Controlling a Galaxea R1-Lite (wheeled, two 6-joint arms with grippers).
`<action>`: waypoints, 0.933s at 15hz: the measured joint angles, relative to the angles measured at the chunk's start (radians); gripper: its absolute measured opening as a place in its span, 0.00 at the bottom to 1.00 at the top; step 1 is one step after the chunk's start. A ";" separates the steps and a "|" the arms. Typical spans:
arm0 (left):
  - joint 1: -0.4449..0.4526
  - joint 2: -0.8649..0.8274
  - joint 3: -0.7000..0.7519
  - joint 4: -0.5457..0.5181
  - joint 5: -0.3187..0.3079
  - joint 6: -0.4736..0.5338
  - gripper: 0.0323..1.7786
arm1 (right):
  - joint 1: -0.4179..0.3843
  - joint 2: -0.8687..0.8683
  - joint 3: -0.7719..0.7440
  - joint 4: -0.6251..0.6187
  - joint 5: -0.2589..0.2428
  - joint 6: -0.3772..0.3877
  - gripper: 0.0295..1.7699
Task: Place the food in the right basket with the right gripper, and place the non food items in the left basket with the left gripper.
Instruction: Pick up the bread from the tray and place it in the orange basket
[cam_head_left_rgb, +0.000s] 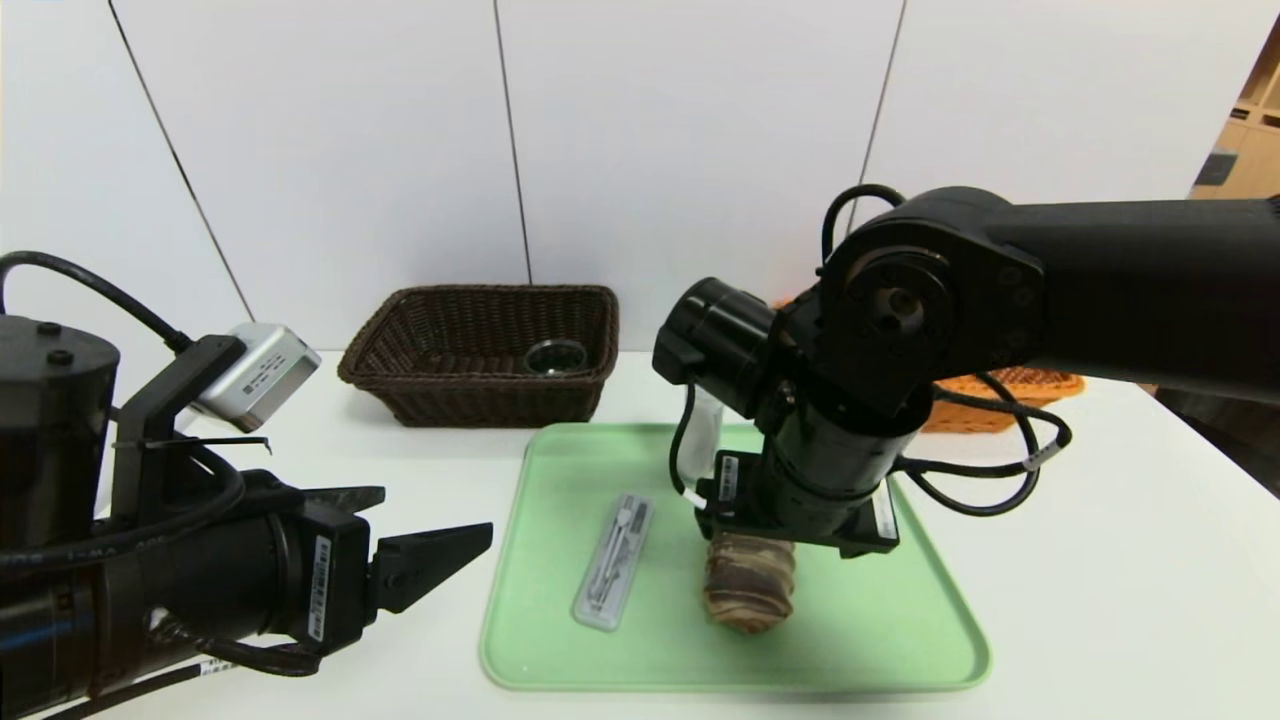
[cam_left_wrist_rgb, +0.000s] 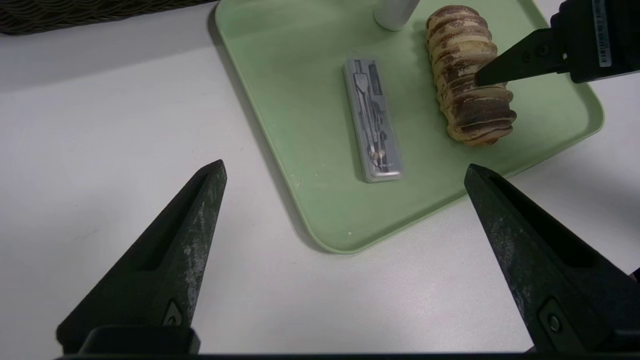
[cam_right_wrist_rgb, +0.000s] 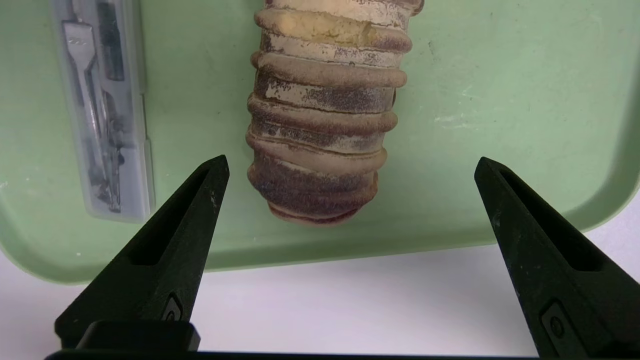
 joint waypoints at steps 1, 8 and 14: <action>0.000 0.000 0.000 0.000 0.000 0.000 0.95 | -0.001 0.008 0.000 0.000 0.000 0.000 0.96; 0.000 0.000 0.000 -0.001 0.000 0.000 0.95 | -0.013 0.043 -0.001 -0.010 -0.001 -0.001 0.96; -0.001 0.001 0.000 -0.004 0.000 0.001 0.95 | -0.017 0.057 -0.003 -0.018 -0.002 -0.002 0.96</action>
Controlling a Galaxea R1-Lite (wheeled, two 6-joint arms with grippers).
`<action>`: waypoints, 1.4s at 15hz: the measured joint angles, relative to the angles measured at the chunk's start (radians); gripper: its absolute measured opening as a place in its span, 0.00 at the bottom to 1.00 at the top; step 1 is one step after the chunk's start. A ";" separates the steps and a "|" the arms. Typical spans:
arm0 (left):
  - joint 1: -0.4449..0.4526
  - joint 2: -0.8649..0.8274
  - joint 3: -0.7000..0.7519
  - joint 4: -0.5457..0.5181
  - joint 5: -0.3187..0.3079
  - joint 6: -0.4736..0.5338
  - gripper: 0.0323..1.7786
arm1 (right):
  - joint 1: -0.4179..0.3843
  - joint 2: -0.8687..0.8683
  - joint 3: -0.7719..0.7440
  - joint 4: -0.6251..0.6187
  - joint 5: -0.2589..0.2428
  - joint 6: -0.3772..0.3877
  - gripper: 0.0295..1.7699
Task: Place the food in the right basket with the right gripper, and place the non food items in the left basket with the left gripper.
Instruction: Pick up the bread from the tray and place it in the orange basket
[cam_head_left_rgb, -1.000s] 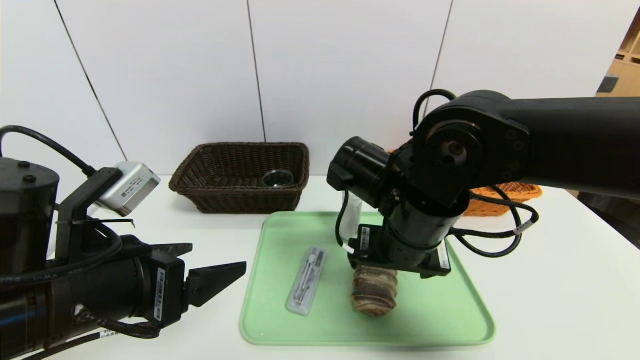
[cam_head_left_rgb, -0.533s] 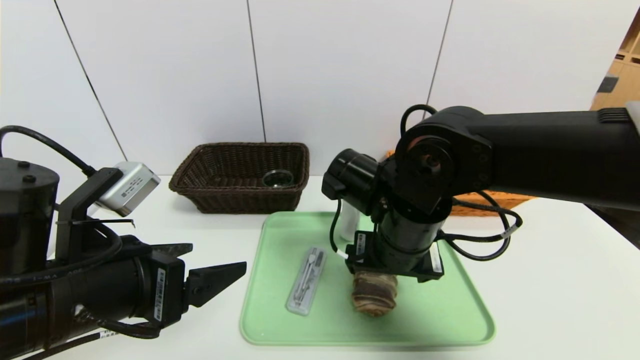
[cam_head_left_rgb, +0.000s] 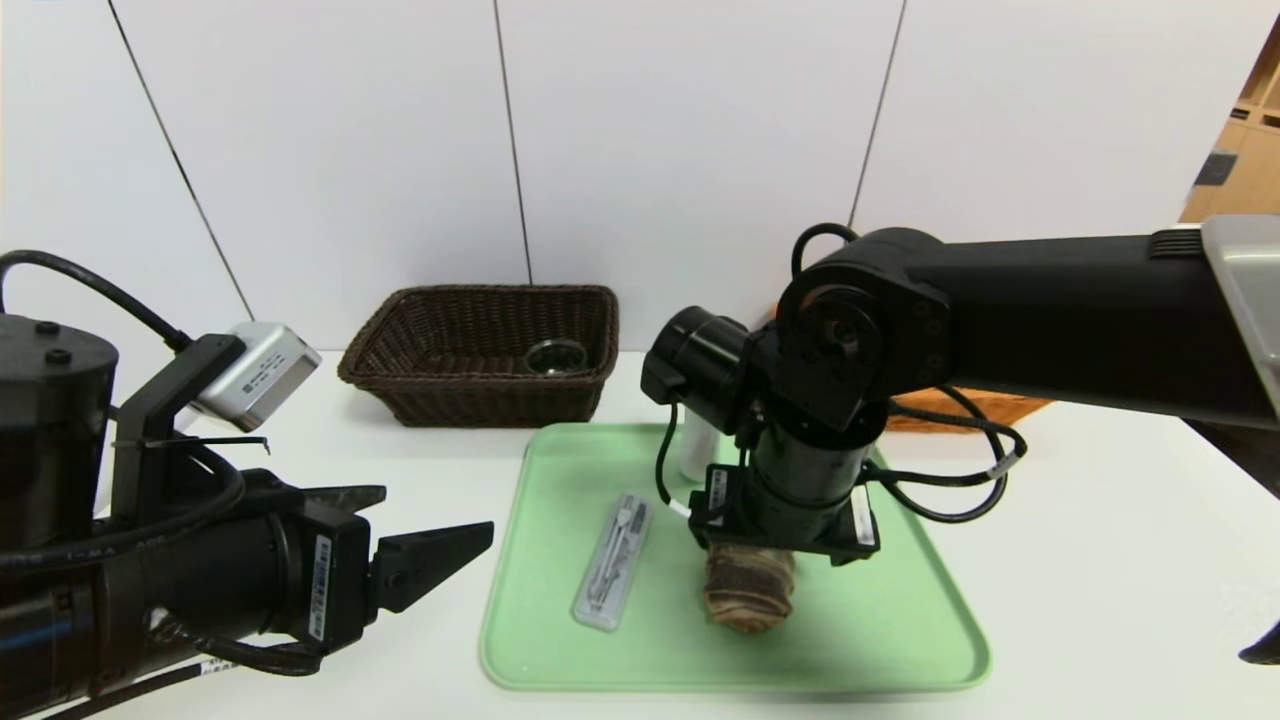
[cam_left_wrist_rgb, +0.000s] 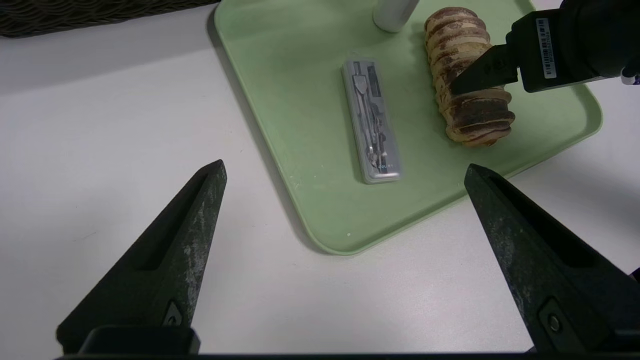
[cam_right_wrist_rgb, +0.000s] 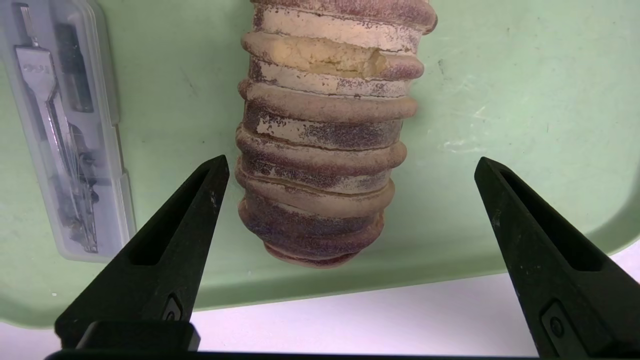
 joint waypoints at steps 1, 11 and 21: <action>0.000 0.000 0.000 0.000 0.000 0.000 0.95 | -0.001 0.003 0.000 0.000 0.000 0.000 0.96; 0.001 -0.003 0.006 -0.002 -0.001 -0.001 0.95 | 0.003 0.033 0.000 -0.019 -0.005 0.001 0.96; 0.002 -0.004 0.007 -0.003 -0.002 -0.001 0.95 | 0.004 0.053 -0.003 -0.020 -0.007 0.001 0.84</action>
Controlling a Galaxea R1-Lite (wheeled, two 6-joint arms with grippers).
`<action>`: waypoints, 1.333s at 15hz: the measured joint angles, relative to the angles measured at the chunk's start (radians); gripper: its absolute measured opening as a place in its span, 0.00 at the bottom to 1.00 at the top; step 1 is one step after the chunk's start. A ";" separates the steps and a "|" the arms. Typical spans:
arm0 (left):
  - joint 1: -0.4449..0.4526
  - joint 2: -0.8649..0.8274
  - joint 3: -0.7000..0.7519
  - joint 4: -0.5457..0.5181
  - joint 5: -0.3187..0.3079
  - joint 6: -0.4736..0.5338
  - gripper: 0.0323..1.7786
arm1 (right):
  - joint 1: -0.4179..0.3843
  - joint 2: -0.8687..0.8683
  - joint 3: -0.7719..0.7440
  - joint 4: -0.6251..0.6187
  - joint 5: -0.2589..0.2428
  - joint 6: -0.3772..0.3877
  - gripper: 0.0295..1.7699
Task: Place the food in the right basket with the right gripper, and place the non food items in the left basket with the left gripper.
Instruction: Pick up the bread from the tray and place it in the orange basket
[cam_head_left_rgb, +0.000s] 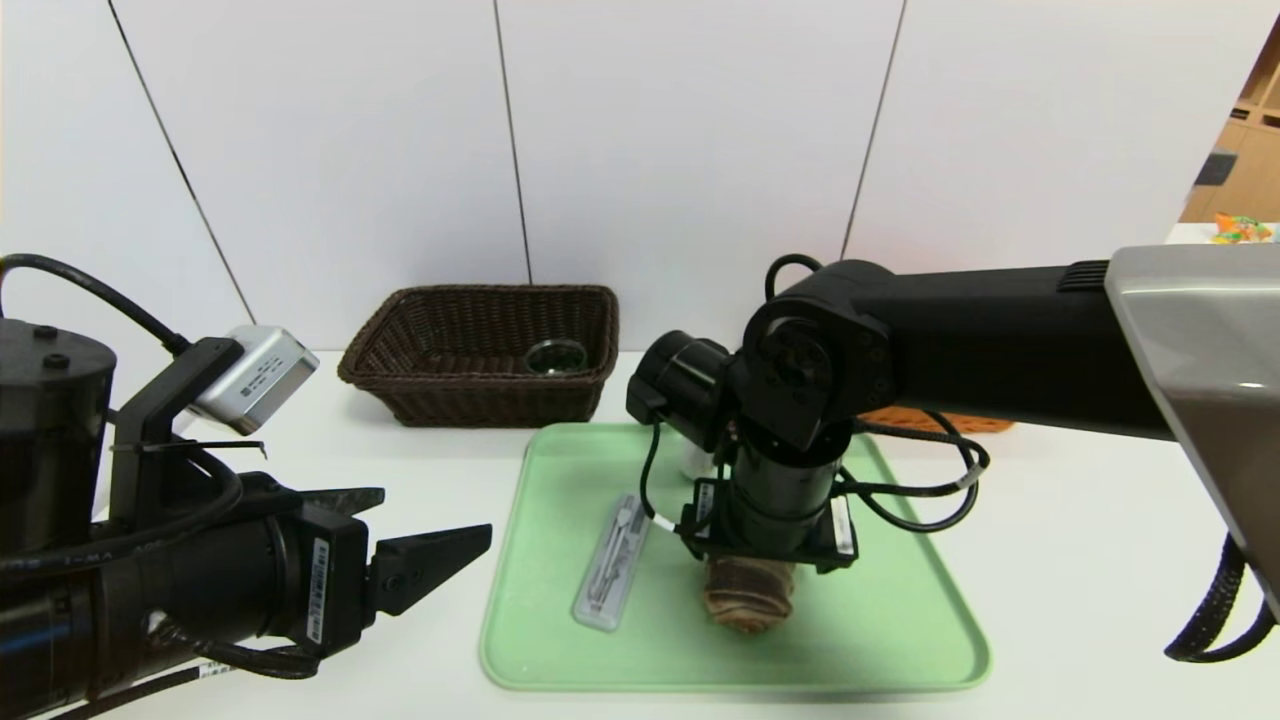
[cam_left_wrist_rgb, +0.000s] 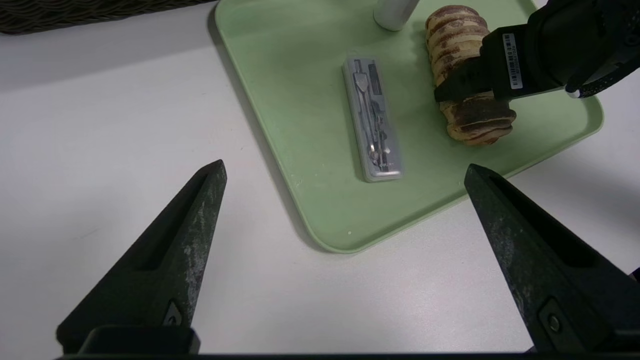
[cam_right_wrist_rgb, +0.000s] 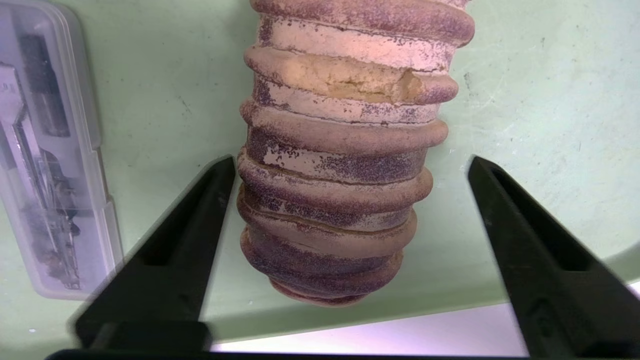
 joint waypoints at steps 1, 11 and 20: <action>0.000 0.000 0.000 0.000 0.000 0.000 0.95 | 0.000 0.001 0.000 0.000 0.000 0.000 0.75; 0.001 0.000 0.001 0.001 0.000 0.001 0.95 | 0.003 -0.008 -0.005 0.000 -0.004 0.000 0.04; 0.002 0.005 0.000 0.000 0.001 0.001 0.95 | 0.033 -0.083 -0.001 0.010 -0.007 -0.002 0.04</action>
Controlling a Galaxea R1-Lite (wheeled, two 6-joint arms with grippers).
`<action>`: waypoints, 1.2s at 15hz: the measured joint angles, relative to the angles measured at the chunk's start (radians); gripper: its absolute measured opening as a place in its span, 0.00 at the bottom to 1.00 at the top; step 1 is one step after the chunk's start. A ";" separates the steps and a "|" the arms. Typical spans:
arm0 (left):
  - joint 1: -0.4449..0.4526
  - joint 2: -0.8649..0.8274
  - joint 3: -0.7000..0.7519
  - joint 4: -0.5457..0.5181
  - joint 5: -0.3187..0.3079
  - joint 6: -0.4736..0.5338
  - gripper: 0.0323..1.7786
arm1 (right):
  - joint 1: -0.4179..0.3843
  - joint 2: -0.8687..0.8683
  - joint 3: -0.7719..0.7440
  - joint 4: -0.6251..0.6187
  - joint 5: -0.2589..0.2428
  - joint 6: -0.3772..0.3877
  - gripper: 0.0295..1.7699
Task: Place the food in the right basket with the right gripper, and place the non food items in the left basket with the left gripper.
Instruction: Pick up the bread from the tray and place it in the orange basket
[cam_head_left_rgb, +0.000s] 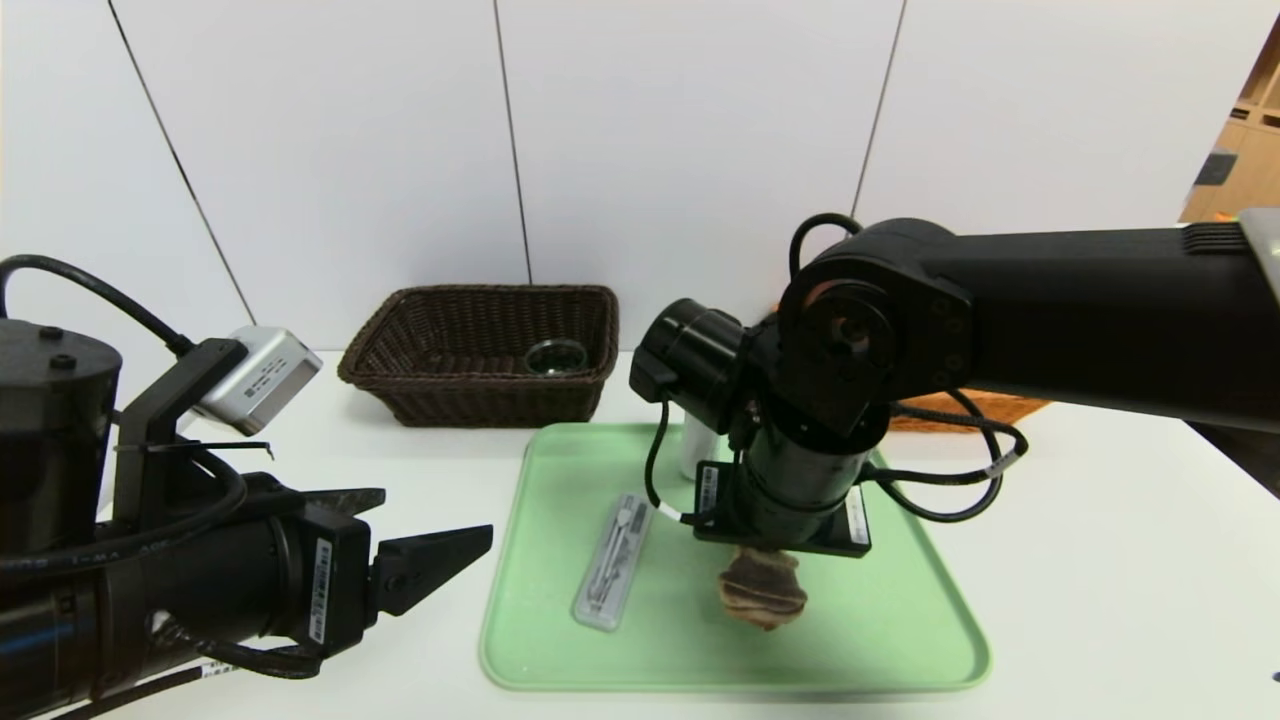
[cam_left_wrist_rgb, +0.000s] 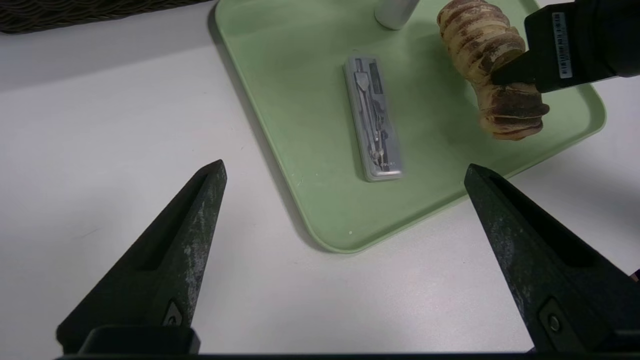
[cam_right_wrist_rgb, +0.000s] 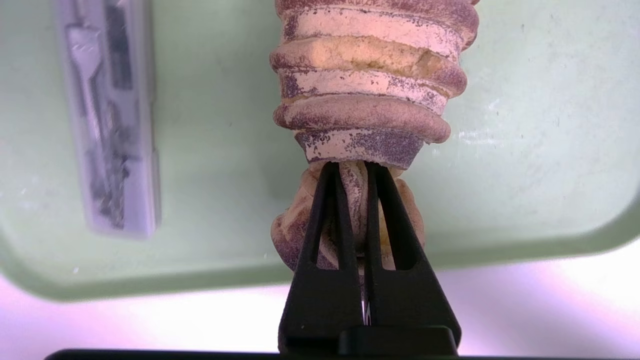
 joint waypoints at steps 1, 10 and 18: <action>0.000 0.001 0.000 0.000 0.000 0.000 0.95 | 0.006 -0.013 0.001 0.002 0.000 0.000 0.04; 0.000 0.011 0.000 -0.001 0.001 0.002 0.95 | 0.044 -0.100 -0.005 0.034 -0.038 -0.008 0.04; 0.000 0.018 -0.003 -0.002 0.001 0.003 0.95 | 0.081 -0.240 -0.055 0.094 -0.158 -0.050 0.04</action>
